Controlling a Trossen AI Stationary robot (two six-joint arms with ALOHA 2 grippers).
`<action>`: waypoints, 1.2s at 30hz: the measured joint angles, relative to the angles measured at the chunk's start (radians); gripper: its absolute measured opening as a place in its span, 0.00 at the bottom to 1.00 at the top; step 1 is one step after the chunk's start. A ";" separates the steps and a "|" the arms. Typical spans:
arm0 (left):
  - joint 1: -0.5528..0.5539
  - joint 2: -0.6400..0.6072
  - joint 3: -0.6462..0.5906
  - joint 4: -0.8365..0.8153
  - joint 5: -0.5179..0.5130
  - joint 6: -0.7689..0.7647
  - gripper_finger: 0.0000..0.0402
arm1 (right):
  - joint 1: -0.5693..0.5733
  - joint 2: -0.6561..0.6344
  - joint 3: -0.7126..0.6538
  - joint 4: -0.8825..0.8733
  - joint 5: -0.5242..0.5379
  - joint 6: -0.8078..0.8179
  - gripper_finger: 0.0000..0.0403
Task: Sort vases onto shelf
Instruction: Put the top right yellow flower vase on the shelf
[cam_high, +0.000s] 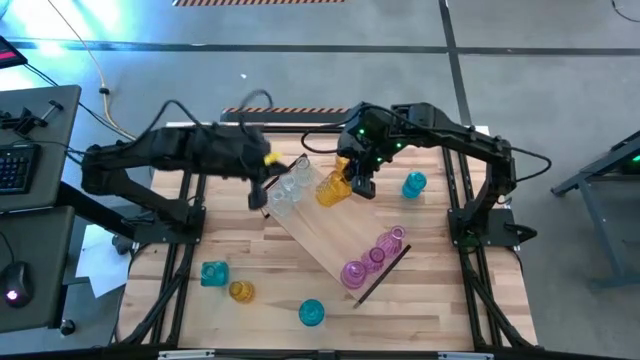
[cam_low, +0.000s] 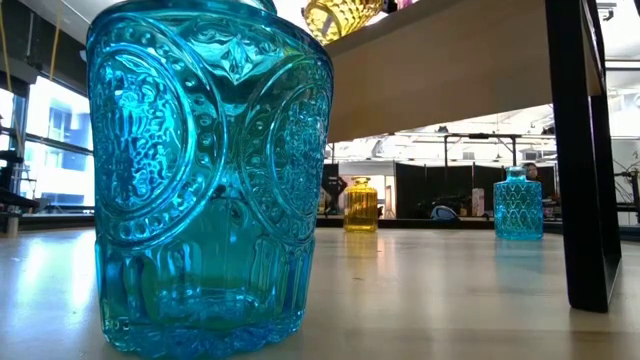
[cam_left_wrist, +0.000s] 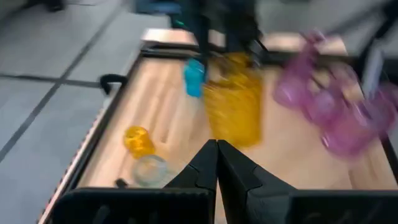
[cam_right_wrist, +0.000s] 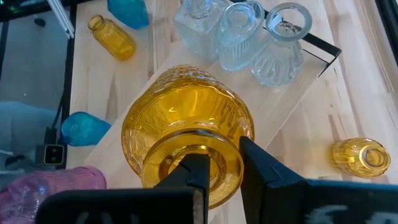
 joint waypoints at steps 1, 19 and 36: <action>-0.011 0.013 0.000 0.000 0.022 0.019 0.00 | 0.000 0.000 0.000 0.001 0.000 0.008 0.07; -0.042 0.250 0.000 0.011 0.237 -0.035 0.00 | 0.048 0.101 0.000 -0.022 0.048 -0.027 0.07; 0.005 0.344 0.000 0.039 0.188 -0.086 0.00 | 0.057 0.105 -0.001 -0.035 0.052 -0.035 0.07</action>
